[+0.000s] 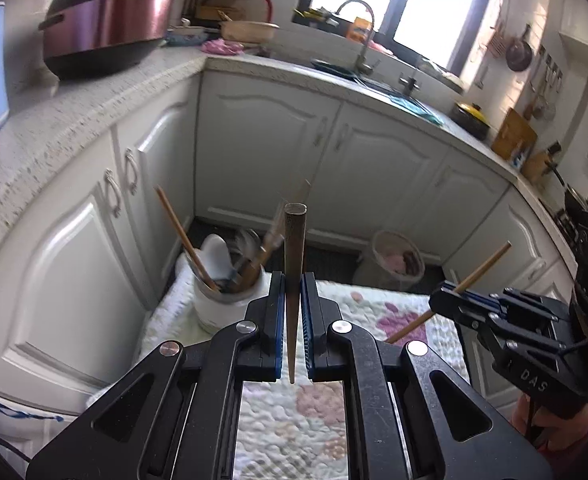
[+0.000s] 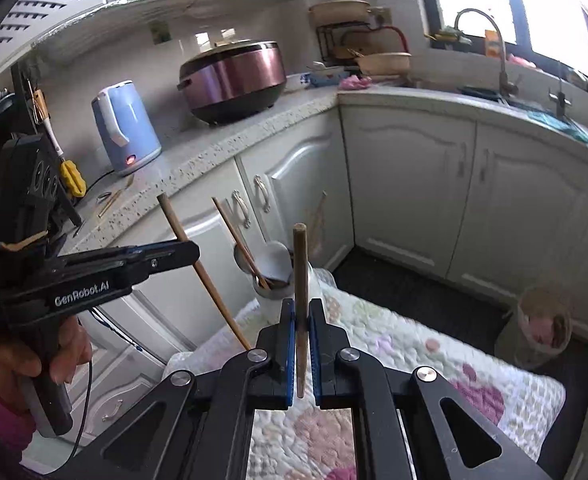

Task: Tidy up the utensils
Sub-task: 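Carry both chopsticks upright over the white jar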

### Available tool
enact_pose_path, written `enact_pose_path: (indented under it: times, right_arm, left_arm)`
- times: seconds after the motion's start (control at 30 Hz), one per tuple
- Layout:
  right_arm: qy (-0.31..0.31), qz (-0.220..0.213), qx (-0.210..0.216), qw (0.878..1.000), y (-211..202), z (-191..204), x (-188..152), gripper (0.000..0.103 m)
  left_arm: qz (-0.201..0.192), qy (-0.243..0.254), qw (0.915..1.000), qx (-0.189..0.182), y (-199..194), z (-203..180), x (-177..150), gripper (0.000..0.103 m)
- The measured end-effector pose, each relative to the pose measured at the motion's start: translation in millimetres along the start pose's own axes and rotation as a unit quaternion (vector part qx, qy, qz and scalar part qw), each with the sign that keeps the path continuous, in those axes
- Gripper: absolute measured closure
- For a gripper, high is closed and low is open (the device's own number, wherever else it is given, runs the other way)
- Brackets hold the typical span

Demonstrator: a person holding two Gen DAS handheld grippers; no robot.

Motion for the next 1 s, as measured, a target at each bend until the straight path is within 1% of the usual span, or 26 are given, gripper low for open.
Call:
enact_pose_path:
  times: [0.3, 0.5, 0.63, 0.73, 1.0]
  right_arm:
    - [-0.021, -0.017, 0.003, 1.000, 13.9, 19.0, 51.6, 0.097]
    - [-0.022, -0.029, 0.002, 0.999, 29.1, 26.3, 81.0, 0.097]
    - [-0.026, -0.027, -0.001, 0.999, 45.7, 30.6, 94.5, 0.097]
    - [-0.020, -0.027, -0.001, 0.999, 58.9, 30.2, 102.2, 0.097]
    - [-0.017, -0.022, -0.003, 1.000, 85.6, 29.1, 112.4, 0.097]
  left_arm:
    - [-0.034, -0.007, 0.9987, 0.038, -14.3, 23.4, 49.7, 0.097]
    - [-0.049, -0.011, 0.9969, 0.060, -9.3, 34.5, 77.8, 0.097]
    - [-0.047, -0.014, 0.9966, 0.067, 4.4, 40.1, 86.1, 0.097]
    - [-0.045, -0.014, 0.9961, 0.075, 14.0, 42.3, 86.5, 0.097]
    - [-0.038, -0.012, 0.9959, 0.081, 38.2, 46.2, 86.9, 0.097]
Point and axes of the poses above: each gripper's, at about its wrist camera, not at the fingertips, and y roughly the way its jaws point, z to its left, x to its top, the point moved 1 cm from there along y, roughly the way its jaws point
